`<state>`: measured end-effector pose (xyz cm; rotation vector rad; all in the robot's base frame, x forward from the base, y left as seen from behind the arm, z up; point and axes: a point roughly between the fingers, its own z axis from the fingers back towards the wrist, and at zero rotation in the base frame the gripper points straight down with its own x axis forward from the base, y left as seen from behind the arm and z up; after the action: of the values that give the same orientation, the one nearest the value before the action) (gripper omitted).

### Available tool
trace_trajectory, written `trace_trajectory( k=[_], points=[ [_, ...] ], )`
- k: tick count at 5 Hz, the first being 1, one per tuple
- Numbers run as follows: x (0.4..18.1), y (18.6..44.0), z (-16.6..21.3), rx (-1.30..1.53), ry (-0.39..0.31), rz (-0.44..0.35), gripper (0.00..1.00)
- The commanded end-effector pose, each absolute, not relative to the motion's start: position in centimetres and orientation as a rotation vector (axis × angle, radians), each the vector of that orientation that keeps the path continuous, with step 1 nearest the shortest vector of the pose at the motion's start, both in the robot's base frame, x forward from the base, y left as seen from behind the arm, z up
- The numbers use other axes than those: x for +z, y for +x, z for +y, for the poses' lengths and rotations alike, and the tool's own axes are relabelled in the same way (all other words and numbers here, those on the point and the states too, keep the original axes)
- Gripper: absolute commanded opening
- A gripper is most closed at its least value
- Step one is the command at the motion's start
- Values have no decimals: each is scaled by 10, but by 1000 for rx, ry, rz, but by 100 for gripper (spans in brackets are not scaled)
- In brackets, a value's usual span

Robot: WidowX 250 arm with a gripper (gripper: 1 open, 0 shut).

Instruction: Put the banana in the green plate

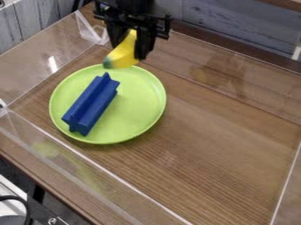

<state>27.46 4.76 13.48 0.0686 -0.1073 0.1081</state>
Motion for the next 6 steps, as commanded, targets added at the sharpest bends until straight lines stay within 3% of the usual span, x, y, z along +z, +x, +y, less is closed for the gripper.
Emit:
trace_trajectory(
  k=[1,6],
  points=[
    [135,279,46,96,79,-138,0],
    [126,283,50,134,80,-125,0]
  ],
)
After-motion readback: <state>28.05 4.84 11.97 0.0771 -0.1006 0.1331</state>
